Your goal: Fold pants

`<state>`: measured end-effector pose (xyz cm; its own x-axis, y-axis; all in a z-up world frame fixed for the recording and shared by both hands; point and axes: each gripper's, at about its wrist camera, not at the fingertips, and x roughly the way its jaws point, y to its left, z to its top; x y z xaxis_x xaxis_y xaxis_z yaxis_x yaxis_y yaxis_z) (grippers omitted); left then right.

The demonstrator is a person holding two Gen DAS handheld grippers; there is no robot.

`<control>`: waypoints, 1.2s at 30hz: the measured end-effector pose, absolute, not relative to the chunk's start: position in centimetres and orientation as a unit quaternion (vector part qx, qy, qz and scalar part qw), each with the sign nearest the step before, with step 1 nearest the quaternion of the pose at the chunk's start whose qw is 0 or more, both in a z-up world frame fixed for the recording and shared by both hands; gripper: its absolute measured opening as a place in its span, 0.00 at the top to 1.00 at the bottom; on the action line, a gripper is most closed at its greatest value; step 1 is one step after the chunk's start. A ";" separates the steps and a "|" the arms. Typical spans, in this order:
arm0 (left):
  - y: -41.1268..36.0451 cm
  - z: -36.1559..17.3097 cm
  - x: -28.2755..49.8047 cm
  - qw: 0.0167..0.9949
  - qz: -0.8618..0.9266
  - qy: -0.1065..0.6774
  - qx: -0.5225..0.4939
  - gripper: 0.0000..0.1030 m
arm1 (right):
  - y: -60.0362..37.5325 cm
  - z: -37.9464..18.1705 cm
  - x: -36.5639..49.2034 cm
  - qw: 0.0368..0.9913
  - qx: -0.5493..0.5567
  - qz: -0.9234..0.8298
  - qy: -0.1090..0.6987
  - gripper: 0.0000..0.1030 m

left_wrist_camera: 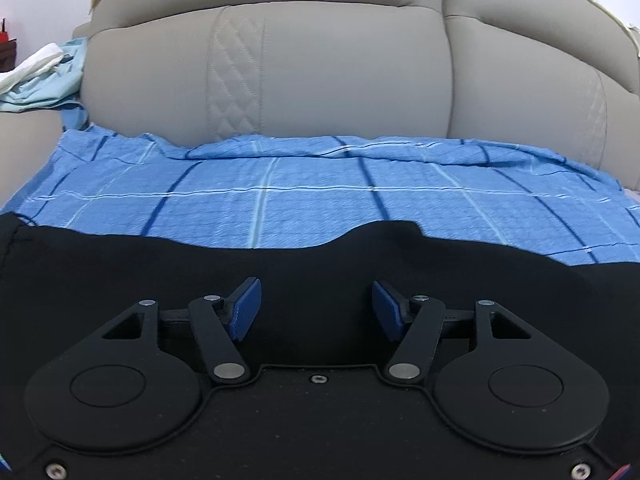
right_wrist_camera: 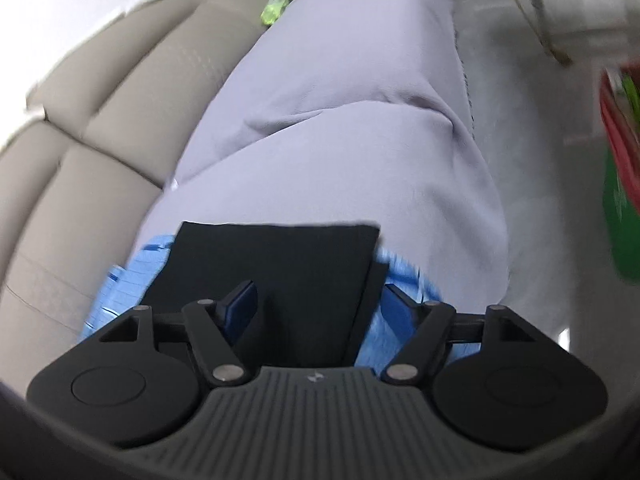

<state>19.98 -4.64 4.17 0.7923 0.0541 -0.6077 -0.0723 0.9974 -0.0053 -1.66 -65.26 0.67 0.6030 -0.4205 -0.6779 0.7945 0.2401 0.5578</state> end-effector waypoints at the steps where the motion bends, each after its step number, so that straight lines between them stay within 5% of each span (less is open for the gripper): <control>1: -4.4 4.2 19.8 0.946 0.035 0.322 -0.015 0.42 | -65.9 0.5 -1.3 0.763 0.468 -0.395 0.206 0.26; 6: -3.8 4.5 19.1 0.945 0.041 0.324 -0.020 0.42 | -65.1 0.4 -3.3 0.773 0.486 -0.368 0.174 0.47; 13: -2.5 4.4 18.1 0.942 0.056 0.330 -0.023 0.42 | -63.5 1.3 -1.8 0.785 0.464 -0.368 0.180 0.41; 15: -1.9 4.4 18.0 0.941 0.062 0.331 -0.028 0.42 | -63.3 1.1 -2.3 0.775 0.473 -0.381 0.175 0.53; 19: -1.2 3.9 17.8 0.939 0.066 0.337 -0.037 0.42 | -63.8 1.2 -1.6 0.782 0.460 -0.381 0.177 0.53; 20: -1.1 3.8 17.7 0.939 0.067 0.337 -0.036 0.42 | -64.0 1.3 -1.3 0.792 0.452 -0.370 0.180 0.59; 26: -0.6 3.9 16.3 0.941 0.072 0.331 -0.029 0.42 | -63.4 1.1 -1.4 0.811 0.474 -0.293 0.181 0.55; 27: -0.4 3.9 16.2 0.940 0.074 0.331 -0.030 0.42 | -63.3 0.9 -1.6 0.808 0.481 -0.291 0.177 0.46; 36: 1.5 3.6 15.4 0.937 0.093 0.333 -0.042 0.42 | -65.0 0.8 0.9 0.826 0.452 -0.290 0.171 0.50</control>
